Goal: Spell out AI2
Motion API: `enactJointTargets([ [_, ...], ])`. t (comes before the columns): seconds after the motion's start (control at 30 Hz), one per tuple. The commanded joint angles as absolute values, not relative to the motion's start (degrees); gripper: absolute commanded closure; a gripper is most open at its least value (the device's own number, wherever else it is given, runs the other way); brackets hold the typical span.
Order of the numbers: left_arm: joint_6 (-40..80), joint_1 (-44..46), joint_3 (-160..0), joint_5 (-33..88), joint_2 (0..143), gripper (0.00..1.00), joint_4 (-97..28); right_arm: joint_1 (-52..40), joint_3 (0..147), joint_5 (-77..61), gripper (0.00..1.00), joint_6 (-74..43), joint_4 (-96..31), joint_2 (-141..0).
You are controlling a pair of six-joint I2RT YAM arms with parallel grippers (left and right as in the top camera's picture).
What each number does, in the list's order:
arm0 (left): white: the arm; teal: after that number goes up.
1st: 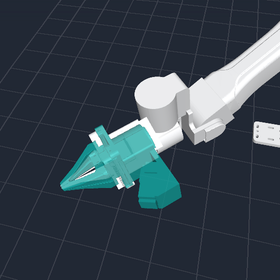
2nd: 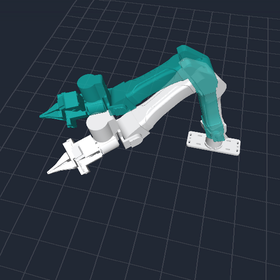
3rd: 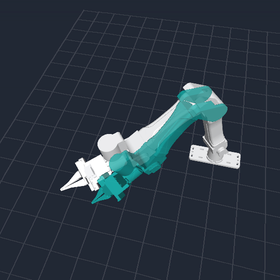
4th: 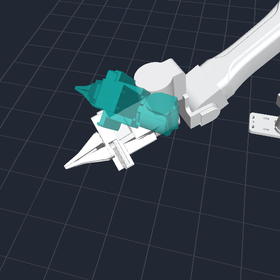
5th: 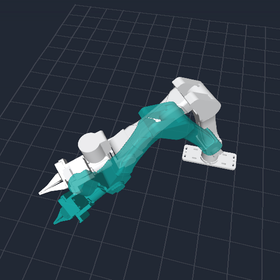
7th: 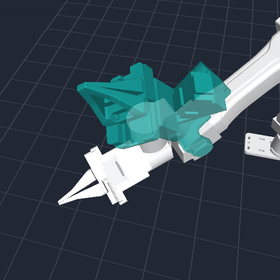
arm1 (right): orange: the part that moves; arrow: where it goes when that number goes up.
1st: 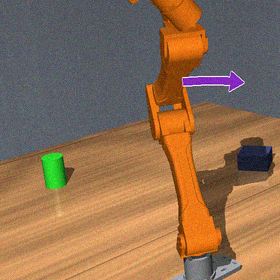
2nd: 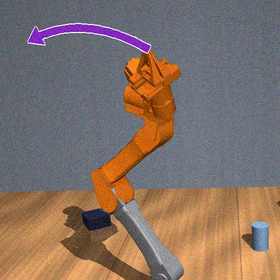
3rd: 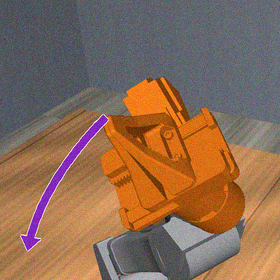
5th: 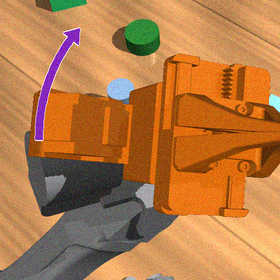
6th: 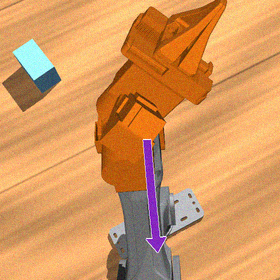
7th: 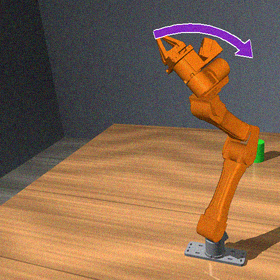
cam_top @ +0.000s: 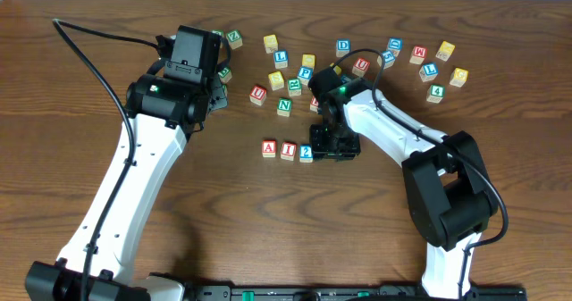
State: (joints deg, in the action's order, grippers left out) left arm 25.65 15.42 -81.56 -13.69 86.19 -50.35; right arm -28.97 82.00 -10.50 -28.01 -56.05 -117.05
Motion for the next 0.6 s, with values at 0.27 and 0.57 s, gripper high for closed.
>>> enactJointTargets([
  [0.27,25.6,15.1,-80.9,-14.1,86.1,0.45,-50.5,-29.7,81.7,-12.2,0.57,-29.8,-53.6,-117.4],
  [0.57,25.8,15.1,-80.8,-12.5,87.2,0.45,-50.5,-29.7,81.7,-12.4,0.58,-29.8,-51.7,-117.4],
])
